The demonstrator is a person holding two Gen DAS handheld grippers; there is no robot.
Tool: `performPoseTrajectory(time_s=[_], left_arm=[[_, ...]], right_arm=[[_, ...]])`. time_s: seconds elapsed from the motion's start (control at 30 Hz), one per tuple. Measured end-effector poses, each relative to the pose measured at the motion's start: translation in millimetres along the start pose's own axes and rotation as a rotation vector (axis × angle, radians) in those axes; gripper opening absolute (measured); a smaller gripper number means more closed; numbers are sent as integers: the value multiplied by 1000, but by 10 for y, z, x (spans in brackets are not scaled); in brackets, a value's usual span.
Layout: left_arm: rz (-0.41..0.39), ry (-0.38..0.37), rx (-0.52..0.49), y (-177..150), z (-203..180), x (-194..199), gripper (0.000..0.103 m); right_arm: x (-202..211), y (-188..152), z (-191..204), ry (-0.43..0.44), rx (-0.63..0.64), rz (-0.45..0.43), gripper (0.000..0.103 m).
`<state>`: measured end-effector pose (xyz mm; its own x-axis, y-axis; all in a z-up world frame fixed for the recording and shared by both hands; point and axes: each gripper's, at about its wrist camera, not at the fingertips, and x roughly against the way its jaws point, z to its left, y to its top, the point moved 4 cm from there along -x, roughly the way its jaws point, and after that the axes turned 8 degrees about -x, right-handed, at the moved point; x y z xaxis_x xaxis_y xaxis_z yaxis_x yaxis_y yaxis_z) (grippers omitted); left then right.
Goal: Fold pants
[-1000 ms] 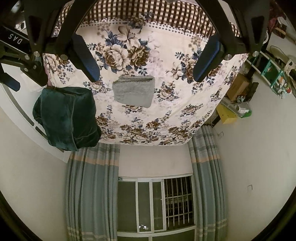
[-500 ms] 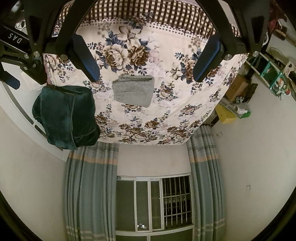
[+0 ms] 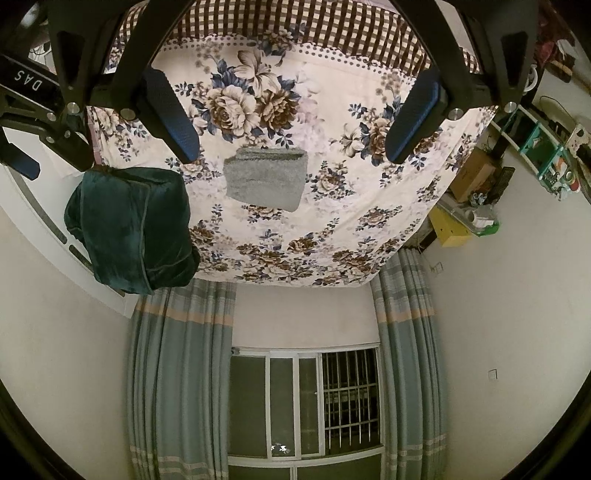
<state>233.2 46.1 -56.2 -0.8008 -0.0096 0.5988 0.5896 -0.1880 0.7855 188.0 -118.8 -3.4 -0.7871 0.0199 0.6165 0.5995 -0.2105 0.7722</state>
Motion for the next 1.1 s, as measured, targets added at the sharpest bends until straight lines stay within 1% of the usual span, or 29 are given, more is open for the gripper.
performPoseTrajectory(time_s=[0.4, 0.6, 0.87, 1.1], left_arm=[[-2, 3, 1, 7, -12, 22, 103], [-6, 6, 3, 79, -11, 50, 103], [-7, 8, 4, 50, 6, 49, 103], [-12, 5, 8, 123, -5, 73, 103]], right_arm=[[10, 29, 25, 4, -1, -3, 103], [4, 19, 23, 5, -2, -3, 103], [15, 24, 32, 6, -5, -3, 103], [19, 51, 79, 5, -4, -7, 103]])
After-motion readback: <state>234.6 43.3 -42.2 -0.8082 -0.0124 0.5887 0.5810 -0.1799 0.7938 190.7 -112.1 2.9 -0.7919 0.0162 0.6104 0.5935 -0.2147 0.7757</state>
